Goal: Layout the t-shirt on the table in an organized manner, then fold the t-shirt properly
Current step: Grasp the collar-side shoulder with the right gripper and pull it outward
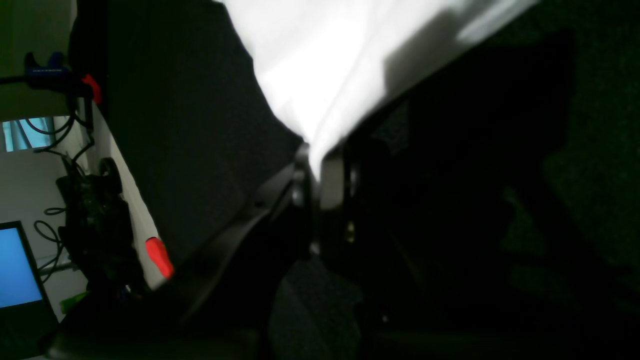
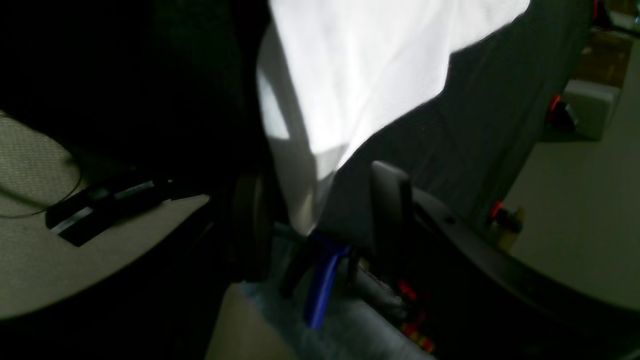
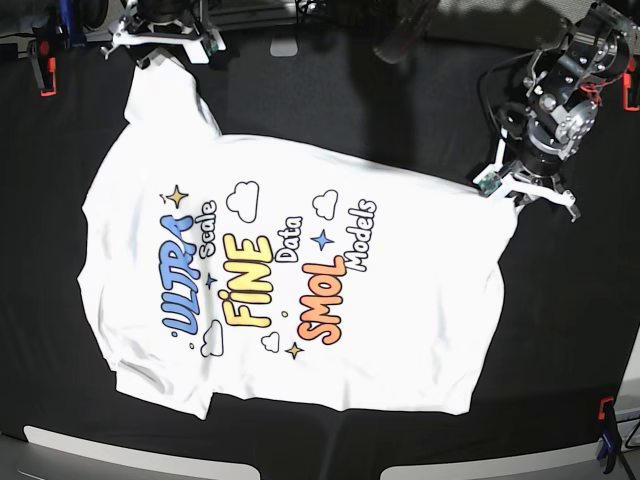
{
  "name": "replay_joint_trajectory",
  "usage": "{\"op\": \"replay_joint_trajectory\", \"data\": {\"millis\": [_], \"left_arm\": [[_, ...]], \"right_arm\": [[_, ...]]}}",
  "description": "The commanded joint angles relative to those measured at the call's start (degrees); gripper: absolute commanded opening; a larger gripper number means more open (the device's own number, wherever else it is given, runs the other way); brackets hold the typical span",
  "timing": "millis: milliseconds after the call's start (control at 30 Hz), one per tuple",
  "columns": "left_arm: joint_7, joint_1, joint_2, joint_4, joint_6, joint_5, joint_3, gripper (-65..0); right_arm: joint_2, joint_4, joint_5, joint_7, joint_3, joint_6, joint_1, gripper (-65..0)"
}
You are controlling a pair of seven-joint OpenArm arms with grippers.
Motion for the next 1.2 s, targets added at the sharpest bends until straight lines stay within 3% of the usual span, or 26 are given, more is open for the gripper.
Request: {"op": "replay_joint_trajectory", "data": {"millis": [0,67,167,200,433,667,1000,1167], "left_arm": [[-0.28,-0.63,-0.81,1.01,0.87,0.57,-0.42,-65.0],[-0.28,-0.63,-0.81,1.01,0.85,0.59,-0.42,-65.0],[-0.26,-0.63,-0.83,1.01,0.85,0.61,-0.42,-65.0],[-0.24,-0.63,-0.83,1.01,0.85,0.61,-0.42,-65.0],[3.26,-0.63,-0.81,1.03,0.87,2.64,-0.44,-65.0],[10.27,-0.63,-0.83,2.23,0.92,3.19,-0.44,-65.0],[17.35,2.64,-1.09,11.06,0.98,3.19,-0.44,-65.0],[22.36,7.21,-1.29,15.54,0.94,4.17,-0.44,-65.0]], "right_arm": [[0.48,0.63,-2.69,1.55,0.2,-0.52,-0.33,-37.5],[0.48,0.63,-5.2,1.75,0.22,-0.55,-0.33,-45.4],[0.48,0.63,-6.86,1.73,0.22,-0.52,-0.33,-62.4],[0.48,0.63,-6.88,1.73,0.22,-0.5,-0.33,-65.0],[0.52,0.66,-11.72,-0.92,-0.52,0.61,-1.22,-65.0],[1.29,0.66,-16.81,-1.42,-7.04,1.9,-5.01,-65.0],[9.33,0.81,-27.91,-15.23,-15.39,-0.11,-8.74,-65.0],[11.28,1.33,-32.7,-16.17,-16.31,-0.13,-13.16,-65.0]]}}
